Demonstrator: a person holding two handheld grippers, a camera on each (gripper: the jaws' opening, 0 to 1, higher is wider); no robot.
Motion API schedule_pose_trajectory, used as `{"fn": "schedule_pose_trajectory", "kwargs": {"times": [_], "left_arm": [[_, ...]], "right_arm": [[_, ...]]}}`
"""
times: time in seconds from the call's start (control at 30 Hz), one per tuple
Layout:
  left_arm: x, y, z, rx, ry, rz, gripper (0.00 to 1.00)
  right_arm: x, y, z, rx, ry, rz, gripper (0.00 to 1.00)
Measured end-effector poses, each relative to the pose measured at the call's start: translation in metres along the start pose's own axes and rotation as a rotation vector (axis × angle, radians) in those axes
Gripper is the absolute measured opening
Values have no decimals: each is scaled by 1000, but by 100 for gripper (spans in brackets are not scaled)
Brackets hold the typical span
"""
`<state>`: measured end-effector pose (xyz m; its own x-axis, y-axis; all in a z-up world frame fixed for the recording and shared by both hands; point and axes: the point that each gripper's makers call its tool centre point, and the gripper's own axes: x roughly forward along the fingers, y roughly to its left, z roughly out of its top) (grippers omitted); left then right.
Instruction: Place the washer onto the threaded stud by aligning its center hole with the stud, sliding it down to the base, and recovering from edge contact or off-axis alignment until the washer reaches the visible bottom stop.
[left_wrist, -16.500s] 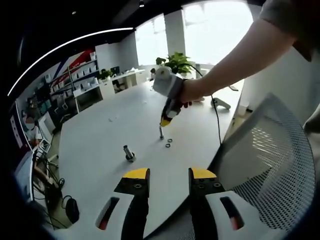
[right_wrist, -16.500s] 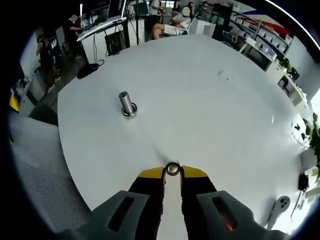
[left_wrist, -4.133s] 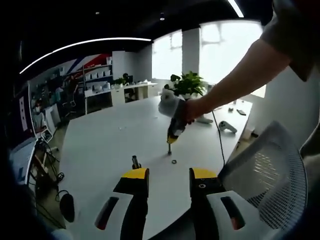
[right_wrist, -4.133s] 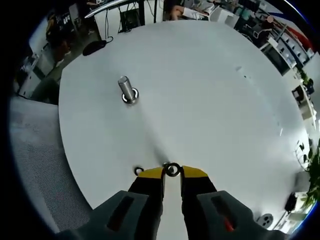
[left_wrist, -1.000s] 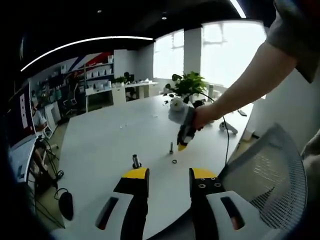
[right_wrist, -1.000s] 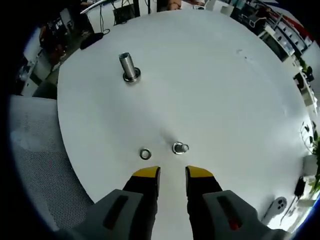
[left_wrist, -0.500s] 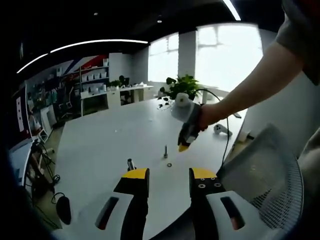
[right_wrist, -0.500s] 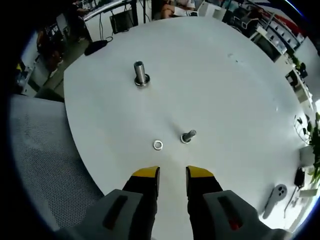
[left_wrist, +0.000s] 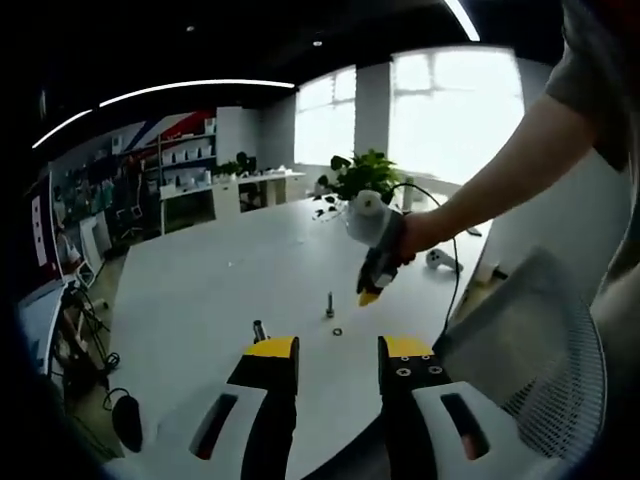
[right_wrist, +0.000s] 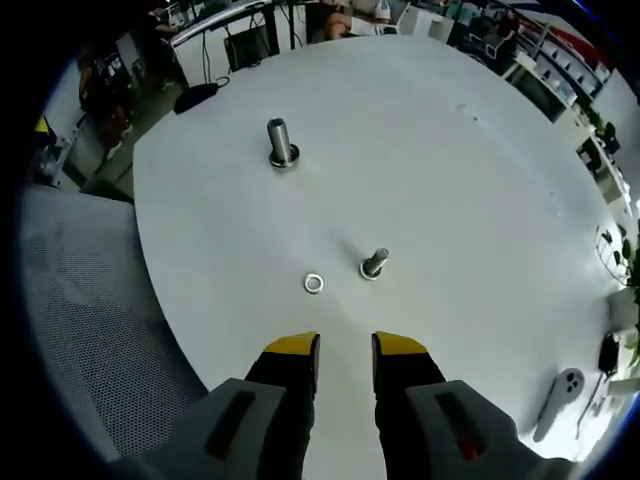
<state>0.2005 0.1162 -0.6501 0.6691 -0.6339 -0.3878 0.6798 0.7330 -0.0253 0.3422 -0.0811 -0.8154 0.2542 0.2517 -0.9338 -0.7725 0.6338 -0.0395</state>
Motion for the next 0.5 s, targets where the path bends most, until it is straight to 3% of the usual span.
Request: {"fn": "schedule_pose_trajectory", "kwargs": {"times": [0.17,0.5], "left_arm": [[0,4,-1,-10,6,18,30],[0,9,-2,-23,13,49,31]], "right_arm": [[5,3,1,-46,-11,17,23],[7,10,6,-59,-39,54,23]]}}
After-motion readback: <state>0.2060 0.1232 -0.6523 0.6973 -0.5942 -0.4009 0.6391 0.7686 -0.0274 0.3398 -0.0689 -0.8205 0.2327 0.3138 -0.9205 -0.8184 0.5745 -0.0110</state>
